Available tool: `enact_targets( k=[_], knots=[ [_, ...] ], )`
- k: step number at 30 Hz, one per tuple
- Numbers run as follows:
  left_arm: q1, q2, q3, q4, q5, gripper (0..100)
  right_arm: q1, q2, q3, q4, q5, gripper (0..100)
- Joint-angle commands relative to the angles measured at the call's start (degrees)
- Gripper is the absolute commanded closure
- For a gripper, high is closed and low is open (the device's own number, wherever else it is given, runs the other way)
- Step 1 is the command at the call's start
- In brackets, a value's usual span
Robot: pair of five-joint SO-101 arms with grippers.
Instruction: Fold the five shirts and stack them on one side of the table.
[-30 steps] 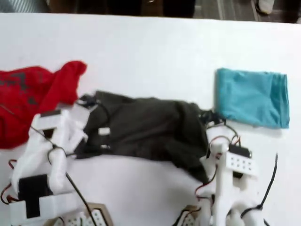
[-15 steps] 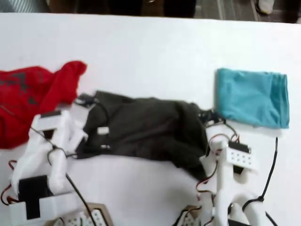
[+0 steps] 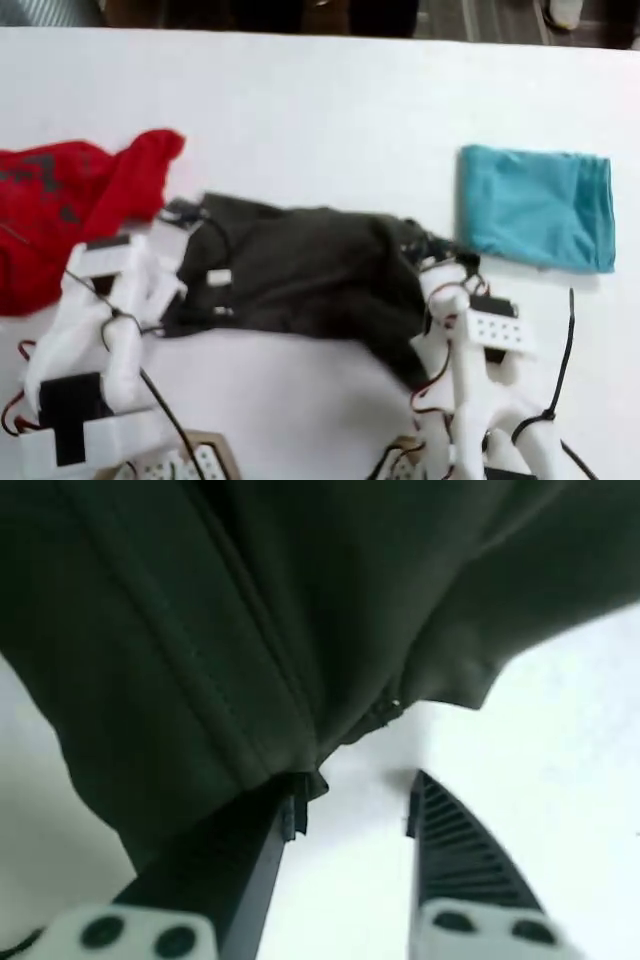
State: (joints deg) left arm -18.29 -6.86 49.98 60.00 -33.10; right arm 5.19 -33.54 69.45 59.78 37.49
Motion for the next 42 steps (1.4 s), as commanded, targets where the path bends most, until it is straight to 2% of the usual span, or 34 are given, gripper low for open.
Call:
enact_targets(
  k=[1,8,17,20,23,28,32,38,42],
  knots=[
    [-0.53,0.62,0.04,-1.93,0.62,97,-0.57,0.13,-2.11,0.13,-0.79,98.8],
    [-0.53,0.62,0.04,-1.93,0.62,97,-0.48,0.22,-5.36,-4.00,-0.70,97.8],
    [-0.53,0.62,0.04,-1.93,0.62,97,-0.40,0.75,-12.04,-14.55,-0.88,97.8],
    [-0.53,0.62,0.04,-1.93,0.62,97,-0.40,0.66,-12.84,-13.76,-3.25,97.8],
    [-0.53,0.62,0.04,-1.93,0.62,97,-0.75,0.66,-13.19,-8.31,-4.31,97.0],
    [-0.53,0.62,-0.04,-1.93,0.62,97,-0.57,0.75,-12.92,-6.11,-4.48,81.0],
    [-0.53,0.62,-0.04,-1.93,0.62,97,-1.27,1.45,-12.84,-6.02,-6.07,79.6],
    [-0.53,0.62,0.04,-1.93,0.62,97,-4.09,14.37,-14.07,-12.53,-6.24,79.6],
    [-0.53,0.62,0.04,-1.93,0.62,97,-4.09,25.80,-21.71,-9.63,-8.00,80.1]
  ],
)
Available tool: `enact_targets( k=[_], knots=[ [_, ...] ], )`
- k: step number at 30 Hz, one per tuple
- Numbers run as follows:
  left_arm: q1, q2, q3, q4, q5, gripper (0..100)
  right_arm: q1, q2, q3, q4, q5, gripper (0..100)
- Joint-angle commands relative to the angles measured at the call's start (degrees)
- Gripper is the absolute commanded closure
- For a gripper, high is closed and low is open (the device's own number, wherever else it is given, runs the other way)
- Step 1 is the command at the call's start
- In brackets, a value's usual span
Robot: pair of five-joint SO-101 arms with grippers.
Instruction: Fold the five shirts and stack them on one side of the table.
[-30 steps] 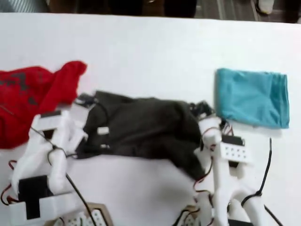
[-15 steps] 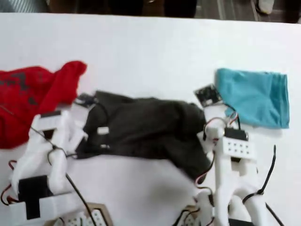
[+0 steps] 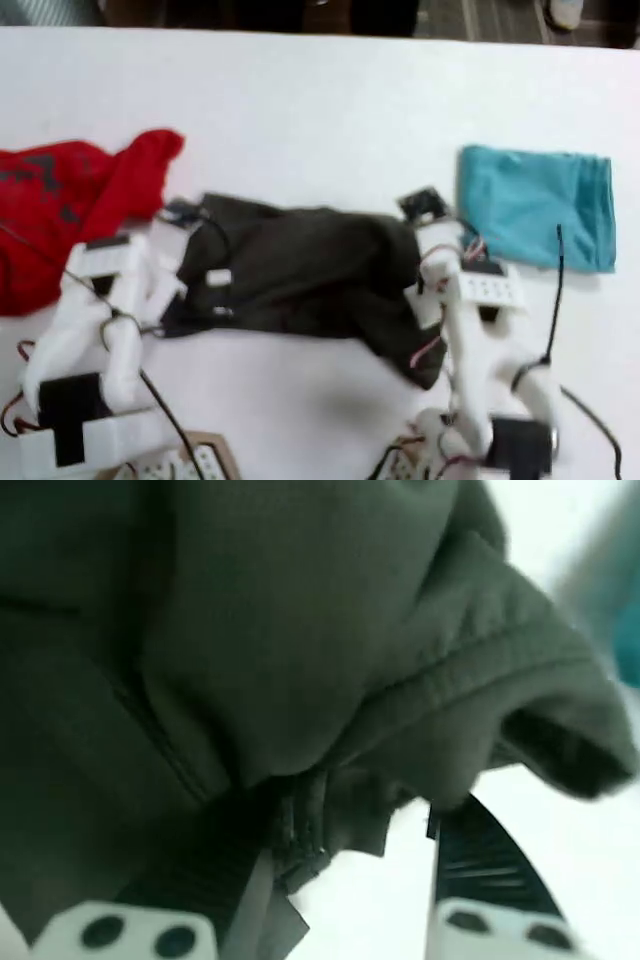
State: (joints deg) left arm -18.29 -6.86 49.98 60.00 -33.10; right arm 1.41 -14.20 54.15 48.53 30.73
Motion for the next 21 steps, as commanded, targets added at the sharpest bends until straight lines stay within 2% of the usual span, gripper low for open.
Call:
enact_targets(
  k=[1,5,21],
  knots=[
    [-0.53,0.62,0.04,-1.93,0.62,97,-0.40,8.66,-8.97,3.38,-1.05,81.9],
    [-0.62,0.62,0.04,-1.93,0.44,97,-0.66,12.88,-17.23,6.37,-1.41,98.8],
    [-0.62,0.62,0.13,-1.93,0.53,97,-6.73,14.90,-40.09,4.35,-5.19,97.6]
  ],
)
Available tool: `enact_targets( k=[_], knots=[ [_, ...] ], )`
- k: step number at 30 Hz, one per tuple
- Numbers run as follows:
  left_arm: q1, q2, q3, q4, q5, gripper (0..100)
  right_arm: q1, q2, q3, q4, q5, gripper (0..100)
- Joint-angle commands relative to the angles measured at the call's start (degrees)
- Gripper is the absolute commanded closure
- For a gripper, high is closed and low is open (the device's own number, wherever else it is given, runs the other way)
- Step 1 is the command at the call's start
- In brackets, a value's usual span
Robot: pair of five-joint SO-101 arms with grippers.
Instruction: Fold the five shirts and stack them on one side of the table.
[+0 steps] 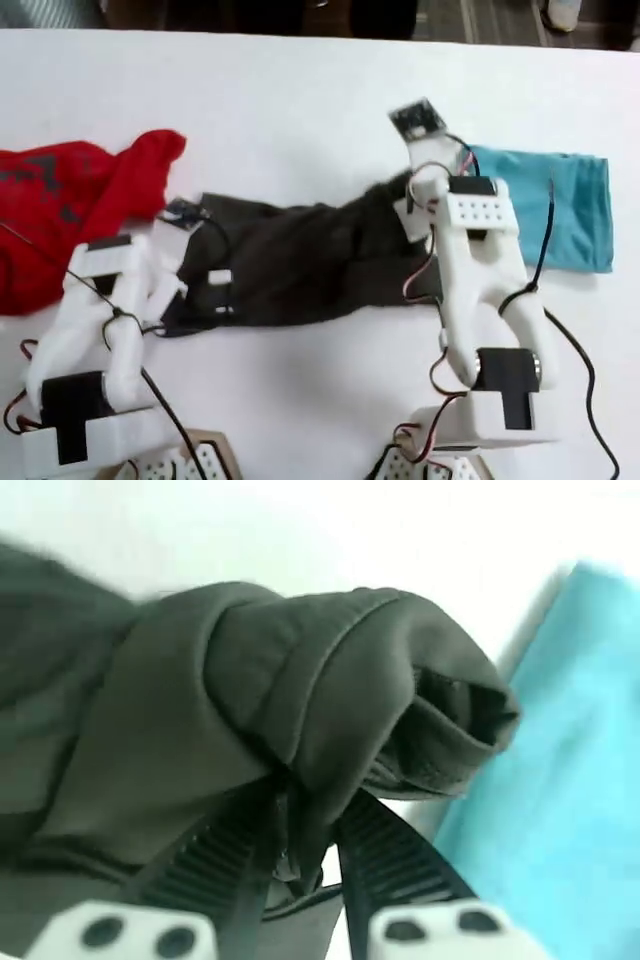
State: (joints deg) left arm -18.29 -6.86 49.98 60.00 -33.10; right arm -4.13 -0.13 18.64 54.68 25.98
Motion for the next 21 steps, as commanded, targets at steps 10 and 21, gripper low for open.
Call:
enact_targets(
  k=[10,21],
  knots=[
    [-0.70,0.62,0.13,-1.93,0.53,97,1.01,7.08,-5.10,3.12,-5.98,79.0],
    [-0.70,0.62,0.13,-1.93,0.53,97,1.36,-12.09,3.08,12.88,-5.63,80.3]
  ],
)
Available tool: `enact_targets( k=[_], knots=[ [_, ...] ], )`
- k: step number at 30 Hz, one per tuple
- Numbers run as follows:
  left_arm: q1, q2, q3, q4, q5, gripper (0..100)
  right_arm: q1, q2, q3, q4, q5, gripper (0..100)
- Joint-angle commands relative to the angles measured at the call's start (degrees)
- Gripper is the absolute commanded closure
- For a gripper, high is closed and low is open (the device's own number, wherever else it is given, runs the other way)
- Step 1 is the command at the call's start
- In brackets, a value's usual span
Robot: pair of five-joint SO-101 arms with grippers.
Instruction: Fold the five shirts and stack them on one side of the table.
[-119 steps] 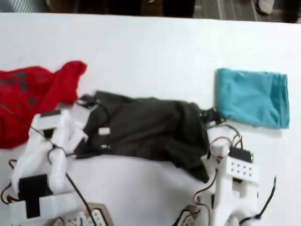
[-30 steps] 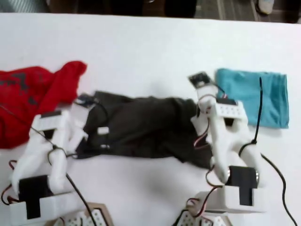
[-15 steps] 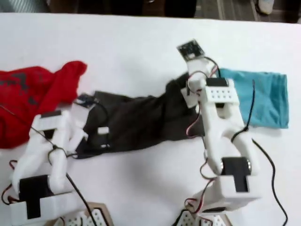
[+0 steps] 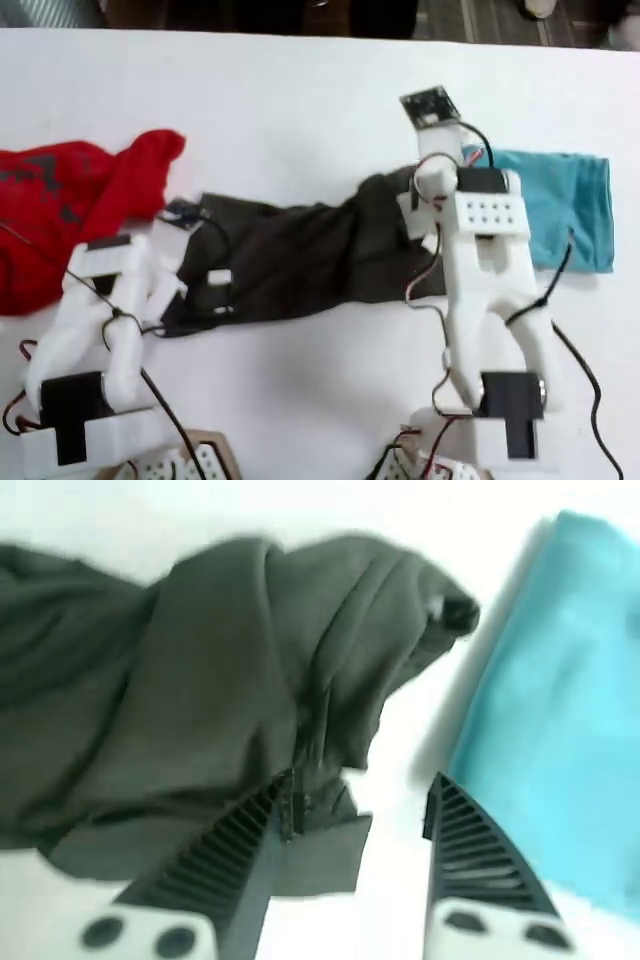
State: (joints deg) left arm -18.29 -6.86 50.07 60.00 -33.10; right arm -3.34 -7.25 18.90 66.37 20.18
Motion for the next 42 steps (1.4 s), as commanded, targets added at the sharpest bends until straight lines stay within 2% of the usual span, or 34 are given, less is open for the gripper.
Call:
enact_targets(
  k=[1,7,10,16,26,36,42],
  knots=[
    [-0.70,0.62,0.04,-1.93,0.53,97,0.57,-5.32,4.92,0.84,1.23,80.3],
    [-0.70,0.62,0.04,-1.93,0.53,97,2.59,-5.41,17.67,-11.65,14.15,80.3],
    [-0.70,0.62,0.04,-1.93,0.53,97,5.67,-5.41,19.78,-17.19,17.14,80.3],
    [-0.70,0.62,0.04,-1.93,0.53,97,8.57,-5.32,19.96,-19.65,17.49,80.4],
    [-0.70,0.62,0.04,-1.93,0.53,97,5.23,-5.32,20.75,-13.23,17.14,80.4],
    [-0.70,0.62,0.04,-1.93,0.62,97,4.53,-1.19,26.29,-21.76,17.05,80.4],
    [-0.70,0.62,0.04,-1.93,0.62,97,4.44,3.56,23.47,-19.30,17.14,80.7]
  ],
)
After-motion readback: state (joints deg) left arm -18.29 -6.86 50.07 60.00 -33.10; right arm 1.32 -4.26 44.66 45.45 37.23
